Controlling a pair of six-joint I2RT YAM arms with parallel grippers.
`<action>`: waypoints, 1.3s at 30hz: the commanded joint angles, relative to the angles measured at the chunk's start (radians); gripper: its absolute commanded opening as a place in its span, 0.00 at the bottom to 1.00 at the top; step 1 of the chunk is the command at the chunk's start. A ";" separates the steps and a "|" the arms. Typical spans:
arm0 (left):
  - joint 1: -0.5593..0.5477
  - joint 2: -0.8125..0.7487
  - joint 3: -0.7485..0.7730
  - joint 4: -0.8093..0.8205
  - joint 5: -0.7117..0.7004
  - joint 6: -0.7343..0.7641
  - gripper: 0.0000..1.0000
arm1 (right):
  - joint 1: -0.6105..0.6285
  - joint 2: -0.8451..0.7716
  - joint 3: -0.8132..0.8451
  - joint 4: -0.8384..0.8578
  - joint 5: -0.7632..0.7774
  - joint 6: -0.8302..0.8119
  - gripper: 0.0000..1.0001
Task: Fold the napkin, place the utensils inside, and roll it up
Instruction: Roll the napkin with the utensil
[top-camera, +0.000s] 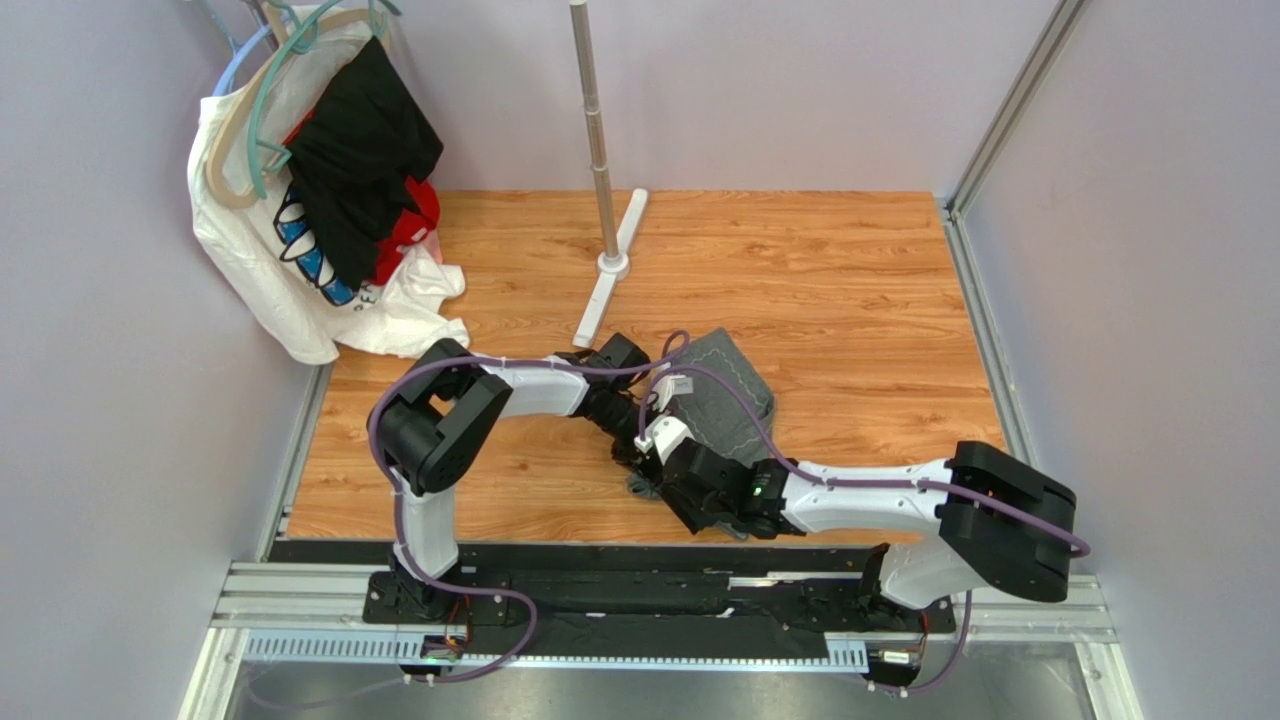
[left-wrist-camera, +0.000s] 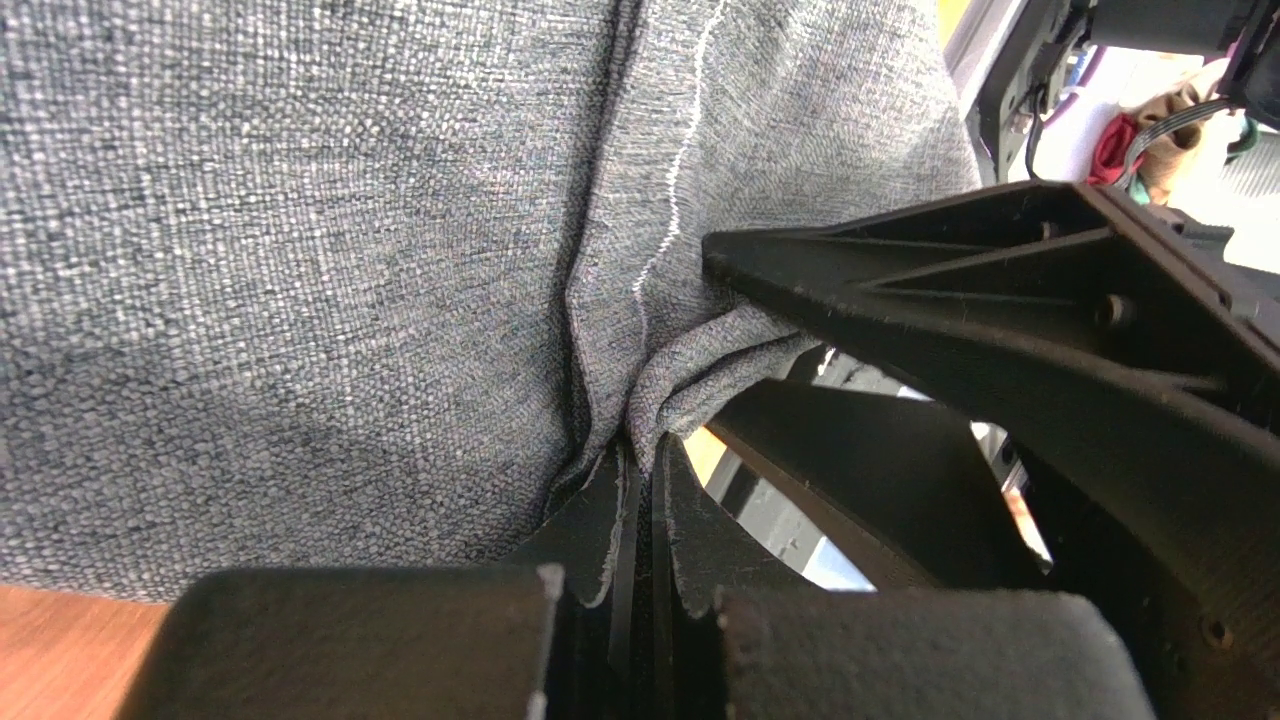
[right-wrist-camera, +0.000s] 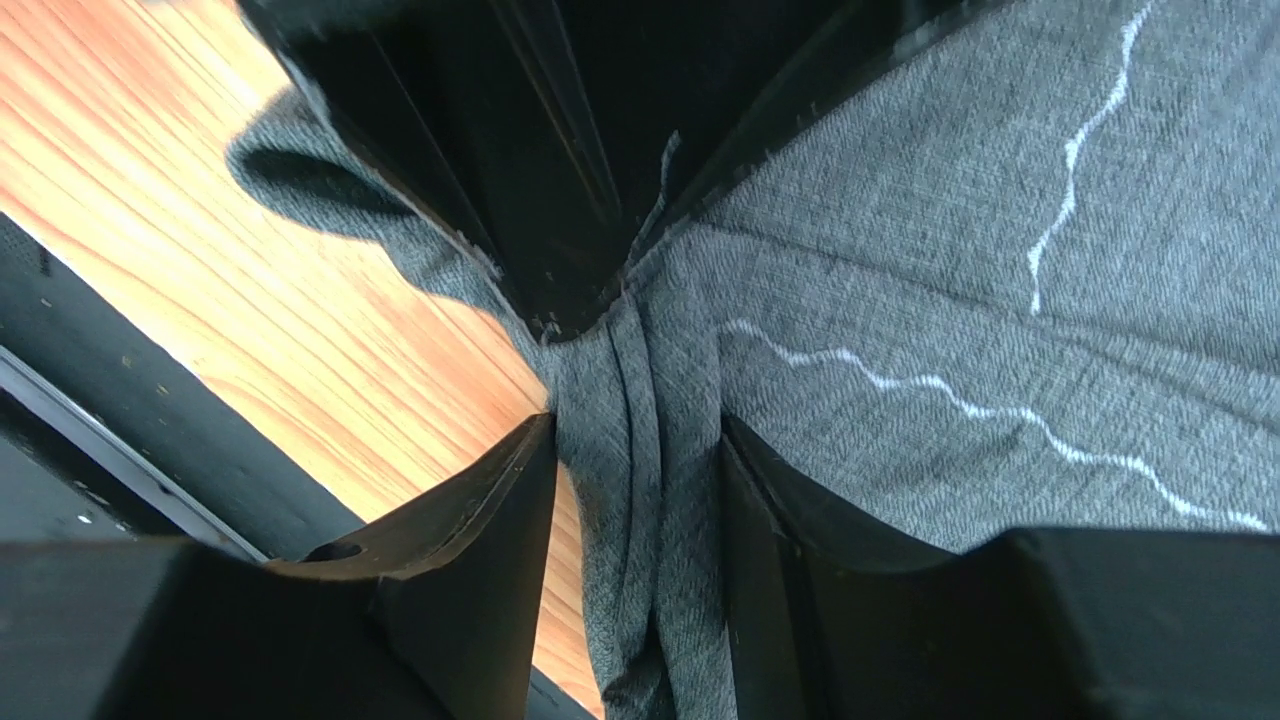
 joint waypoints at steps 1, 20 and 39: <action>0.002 0.047 -0.005 -0.071 -0.080 0.047 0.00 | -0.004 0.060 0.006 0.025 -0.070 0.010 0.45; 0.036 -0.050 -0.088 0.057 -0.082 0.023 0.48 | -0.205 0.123 -0.001 0.017 -0.442 0.051 0.00; 0.056 -0.366 -0.284 0.416 -0.181 0.058 0.76 | -0.405 0.190 0.010 0.050 -0.752 0.016 0.00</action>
